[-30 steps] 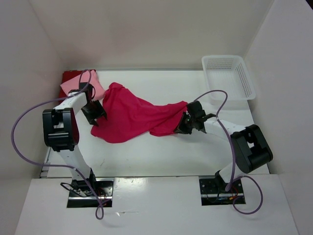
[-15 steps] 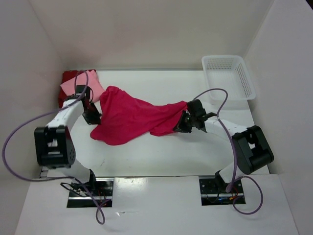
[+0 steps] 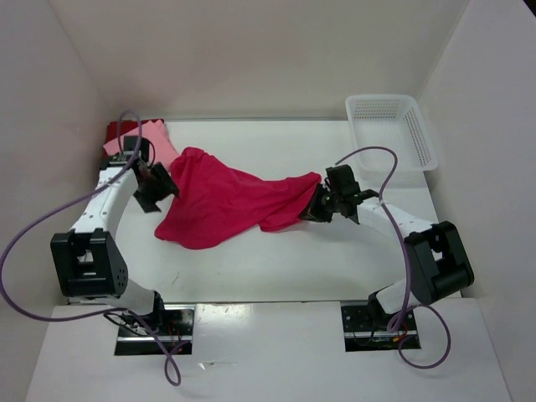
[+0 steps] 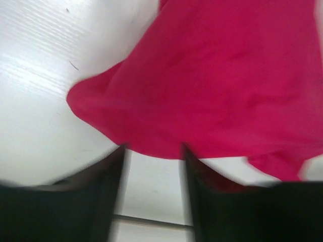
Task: Fold and stack the t-shirts
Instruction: Flatten out the tshirt
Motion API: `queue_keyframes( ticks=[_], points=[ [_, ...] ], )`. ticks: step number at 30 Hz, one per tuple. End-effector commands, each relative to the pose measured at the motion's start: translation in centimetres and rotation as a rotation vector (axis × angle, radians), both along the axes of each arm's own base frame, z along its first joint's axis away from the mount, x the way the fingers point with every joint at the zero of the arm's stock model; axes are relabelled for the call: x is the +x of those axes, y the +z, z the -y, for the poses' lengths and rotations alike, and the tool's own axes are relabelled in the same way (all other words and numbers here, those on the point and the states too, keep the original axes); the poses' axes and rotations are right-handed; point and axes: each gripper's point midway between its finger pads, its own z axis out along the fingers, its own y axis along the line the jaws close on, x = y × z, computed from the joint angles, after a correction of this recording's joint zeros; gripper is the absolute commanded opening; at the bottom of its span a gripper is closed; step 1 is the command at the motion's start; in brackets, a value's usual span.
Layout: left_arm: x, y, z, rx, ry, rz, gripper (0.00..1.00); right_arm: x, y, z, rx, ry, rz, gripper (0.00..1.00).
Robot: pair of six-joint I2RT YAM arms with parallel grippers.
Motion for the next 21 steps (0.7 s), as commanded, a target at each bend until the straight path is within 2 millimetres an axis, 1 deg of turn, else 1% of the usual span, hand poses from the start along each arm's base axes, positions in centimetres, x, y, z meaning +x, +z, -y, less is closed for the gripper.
queue_keyframes(
  ticks=[1,2,3,4,5,7,8,10,11,12,14,15,16,18,19,20,21],
  points=[
    [-3.2,-5.1,0.2,-0.036,0.049,-0.139,0.78,1.5,1.8,0.1,0.01,0.01,0.059,0.05],
    [-3.8,-5.7,-0.1,-0.065,0.085,-0.125,0.83,1.5,1.8,0.1,0.01,0.01,0.059,0.05],
    [-3.7,-5.4,-0.7,-0.09,0.123,-0.054,0.85,1.5,1.8,0.1,0.01,0.01,0.059,0.05],
    [-5.3,-7.4,-1.7,-0.13,0.208,-0.091,0.85,1.5,1.8,0.1,0.01,0.01,0.059,0.05],
    [-4.9,-7.5,-1.9,-0.161,0.228,-0.046,0.83,1.5,1.5,0.1,0.003,0.016,0.055,0.05],
    [-5.4,-8.9,-2.2,-0.2,0.267,-0.052,0.8,1.4,1.1,0.1,0.0,0.016,0.045,0.05],
    [-4.8,-9.4,-2.1,-0.216,0.271,-0.054,0.76,1.3,1.2,0.0,0.007,0.023,0.042,0.05],
    [-4.4,-10.1,-2.3,-0.218,0.272,-0.065,0.74,1.3,1.2,0.0,0.007,0.023,0.042,0.05],
    [-3.7,-11.1,-2.6,-0.21,0.276,-0.072,0.74,1.3,0.9,0.0,0.004,0.023,0.034,0.05],
    [-3.3,-11.7,-2.7,-0.21,0.276,-0.074,0.72,1.3,0.9,0.0,0.004,0.023,0.034,0.05],
    [-2.2,-13.0,-2.9,-0.217,0.263,-0.078,0.56,1.3,0.9,0.0,0.004,0.023,0.034,0.05],
    [-1.2,-12.8,-3.2,-0.214,0.261,-0.062,0.44,1.2,0.9,-0.1,0.011,0.029,0.031,0.05],
    [-0.8,-12.7,-3.4,-0.214,0.261,-0.06,0.24,1.2,1.0,-0.1,0.011,0.029,0.031,0.05],
    [0.1,-12.1,-3.5,-0.215,0.244,-0.039,0.14,1.2,1.0,-0.1,0.011,0.029,0.031,0.05],
    [0.1,-11.9,-3.7,-0.201,0.24,-0.041,0.09,1.2,1.0,-0.1,0.011,0.029,0.031,0.05],
    [-0.3,-11.5,-3.7,-0.197,0.229,-0.054,0.01,1.2,1.3,-0.2,0.014,0.029,0.04,0.05],
    [-0.7,-11.1,-3.6,-0.194,0.217,-0.067,0.0,1.5,1.6,-0.2,0.017,0.029,0.049,0.05]
  ],
)
